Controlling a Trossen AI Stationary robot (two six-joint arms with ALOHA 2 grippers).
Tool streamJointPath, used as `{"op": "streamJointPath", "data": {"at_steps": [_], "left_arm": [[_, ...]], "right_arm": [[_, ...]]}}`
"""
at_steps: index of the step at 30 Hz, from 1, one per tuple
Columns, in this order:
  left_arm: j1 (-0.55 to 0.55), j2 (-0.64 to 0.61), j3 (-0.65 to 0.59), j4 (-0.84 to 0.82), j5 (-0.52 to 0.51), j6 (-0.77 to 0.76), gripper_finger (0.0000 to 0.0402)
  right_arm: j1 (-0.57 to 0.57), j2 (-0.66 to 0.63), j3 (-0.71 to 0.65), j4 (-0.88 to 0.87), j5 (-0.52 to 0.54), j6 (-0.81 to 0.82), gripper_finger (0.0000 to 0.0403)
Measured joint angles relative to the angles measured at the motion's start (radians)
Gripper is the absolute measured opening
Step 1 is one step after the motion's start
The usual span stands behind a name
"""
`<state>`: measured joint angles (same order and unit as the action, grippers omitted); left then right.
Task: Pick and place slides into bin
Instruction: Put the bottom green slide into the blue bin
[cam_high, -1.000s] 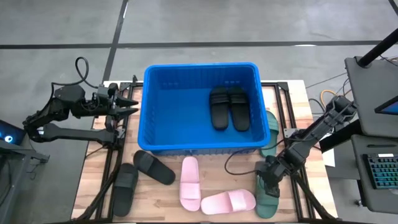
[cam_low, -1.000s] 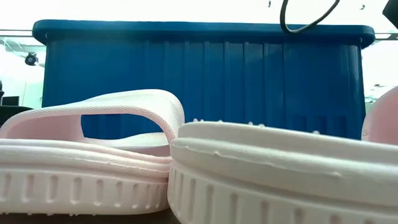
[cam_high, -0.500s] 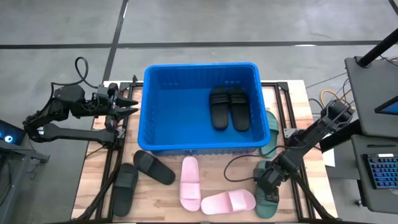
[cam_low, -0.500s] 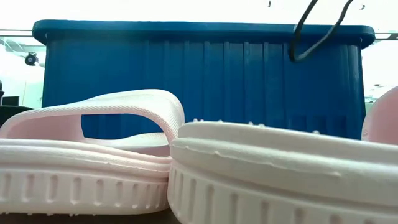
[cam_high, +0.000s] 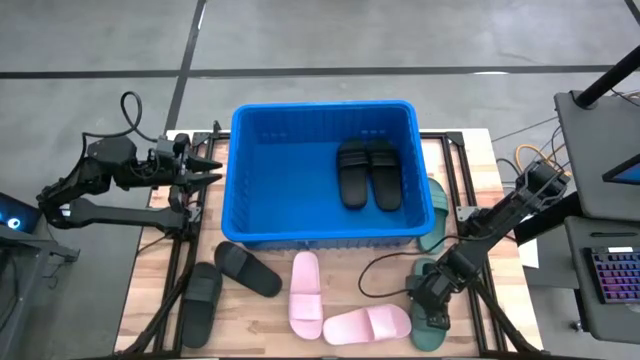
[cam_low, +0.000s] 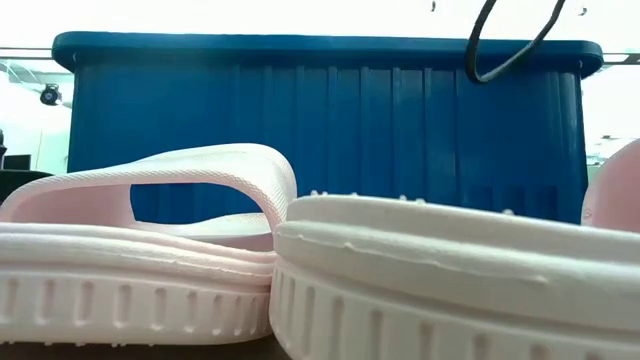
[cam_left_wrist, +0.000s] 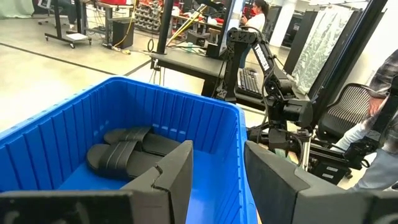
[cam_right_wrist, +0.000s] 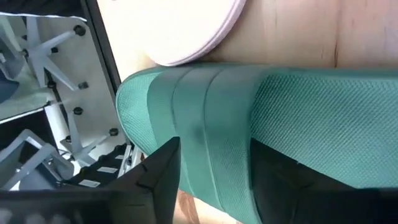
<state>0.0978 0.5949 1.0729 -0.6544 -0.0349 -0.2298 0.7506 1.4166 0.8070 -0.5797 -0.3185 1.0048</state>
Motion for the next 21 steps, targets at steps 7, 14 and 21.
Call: {"op": "streamJointPath", "data": {"at_steps": [7,14,21], "left_arm": [[0.000,0.000,0.000,0.000,0.000,-0.001,0.0128],[0.000,0.000,0.000,0.000,0.000,0.000,0.0128],[0.000,-0.004,0.000,0.000,0.001,-0.019,0.0128]], "right_arm": [[0.000,0.000,0.000,0.000,-0.004,0.079,0.0104],[0.000,-0.001,0.001,0.005,-0.013,0.164,0.0027],[0.000,-0.006,0.019,0.000,-0.074,0.173,0.0011]]}}
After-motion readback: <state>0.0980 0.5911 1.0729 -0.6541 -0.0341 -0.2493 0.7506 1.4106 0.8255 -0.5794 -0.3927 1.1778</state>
